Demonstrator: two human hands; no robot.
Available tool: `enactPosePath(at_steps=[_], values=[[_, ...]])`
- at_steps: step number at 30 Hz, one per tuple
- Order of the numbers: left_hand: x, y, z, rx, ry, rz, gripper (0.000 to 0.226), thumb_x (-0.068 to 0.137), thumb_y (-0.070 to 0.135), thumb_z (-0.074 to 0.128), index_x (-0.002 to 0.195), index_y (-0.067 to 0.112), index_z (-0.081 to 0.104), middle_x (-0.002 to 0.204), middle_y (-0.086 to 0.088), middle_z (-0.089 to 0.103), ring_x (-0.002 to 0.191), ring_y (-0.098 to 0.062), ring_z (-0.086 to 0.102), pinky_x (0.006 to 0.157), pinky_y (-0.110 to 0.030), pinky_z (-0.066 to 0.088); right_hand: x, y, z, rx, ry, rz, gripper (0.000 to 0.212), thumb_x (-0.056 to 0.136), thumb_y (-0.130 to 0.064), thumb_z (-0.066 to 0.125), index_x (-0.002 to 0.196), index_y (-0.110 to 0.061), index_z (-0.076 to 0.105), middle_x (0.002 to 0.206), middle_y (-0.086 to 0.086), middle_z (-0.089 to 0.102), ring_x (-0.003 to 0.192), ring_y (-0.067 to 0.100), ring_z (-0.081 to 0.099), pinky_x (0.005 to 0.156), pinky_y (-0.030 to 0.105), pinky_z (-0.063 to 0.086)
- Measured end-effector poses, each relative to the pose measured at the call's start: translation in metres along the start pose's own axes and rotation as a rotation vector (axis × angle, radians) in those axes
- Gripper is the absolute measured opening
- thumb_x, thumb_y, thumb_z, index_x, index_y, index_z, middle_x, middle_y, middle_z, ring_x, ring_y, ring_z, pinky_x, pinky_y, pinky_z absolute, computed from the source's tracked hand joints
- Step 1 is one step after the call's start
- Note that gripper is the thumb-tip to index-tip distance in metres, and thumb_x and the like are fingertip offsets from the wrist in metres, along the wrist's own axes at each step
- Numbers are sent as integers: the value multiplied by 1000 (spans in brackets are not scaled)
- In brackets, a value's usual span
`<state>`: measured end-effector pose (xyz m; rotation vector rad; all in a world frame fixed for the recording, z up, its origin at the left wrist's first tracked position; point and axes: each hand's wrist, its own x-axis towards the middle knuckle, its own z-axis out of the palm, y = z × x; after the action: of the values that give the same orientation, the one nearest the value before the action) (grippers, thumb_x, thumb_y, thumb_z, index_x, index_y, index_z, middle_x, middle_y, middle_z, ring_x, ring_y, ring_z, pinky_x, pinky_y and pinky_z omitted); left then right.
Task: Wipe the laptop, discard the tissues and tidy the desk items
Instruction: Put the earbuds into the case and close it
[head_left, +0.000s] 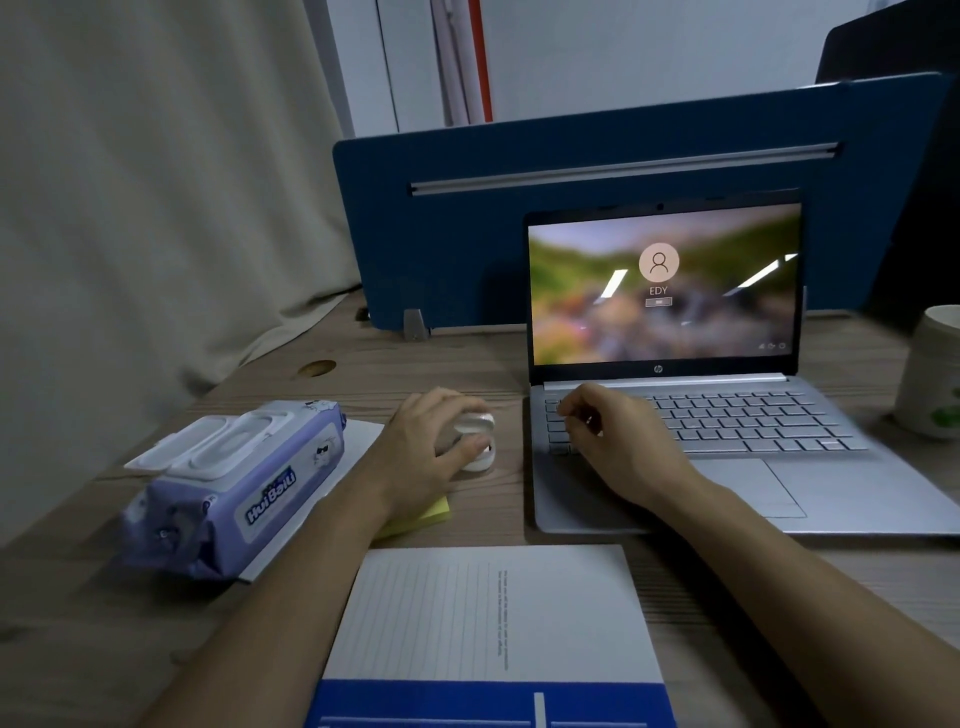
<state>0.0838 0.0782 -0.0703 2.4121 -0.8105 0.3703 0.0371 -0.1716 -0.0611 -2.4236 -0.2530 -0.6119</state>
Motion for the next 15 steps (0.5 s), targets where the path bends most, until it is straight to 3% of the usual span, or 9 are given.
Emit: enactPosePath(at_steps=[3,5,9,15], values=[[-5,1,-2,-56,9,-12,29,89,59,46,108,44,62,111,26,52,114,-1,44,91,-26,35,0,0,0,4,3,6,17,90,-15,60,105,-17,68,97,0,70,85,19,62,75,30,47],[-7,2,-3,-111,27,-27,30,89,57,46,104,40,66,109,23,55,113,-3,47,91,-30,38,0,-1,0,8,7,6,17,90,-15,60,104,-17,68,96,0,70,85,19,63,75,30,47],[-8,3,-4,-180,29,-58,31,92,52,47,109,35,66,113,20,58,113,-7,52,96,-40,45,0,-1,-3,21,23,19,15,90,-15,59,103,-16,68,94,-1,69,83,18,61,75,32,49],[-5,-2,-1,-146,-5,-85,36,90,58,44,120,42,58,122,21,57,115,0,51,98,-38,46,5,7,-12,22,103,76,14,88,-16,60,99,-15,67,85,-5,65,79,16,61,72,31,49]])
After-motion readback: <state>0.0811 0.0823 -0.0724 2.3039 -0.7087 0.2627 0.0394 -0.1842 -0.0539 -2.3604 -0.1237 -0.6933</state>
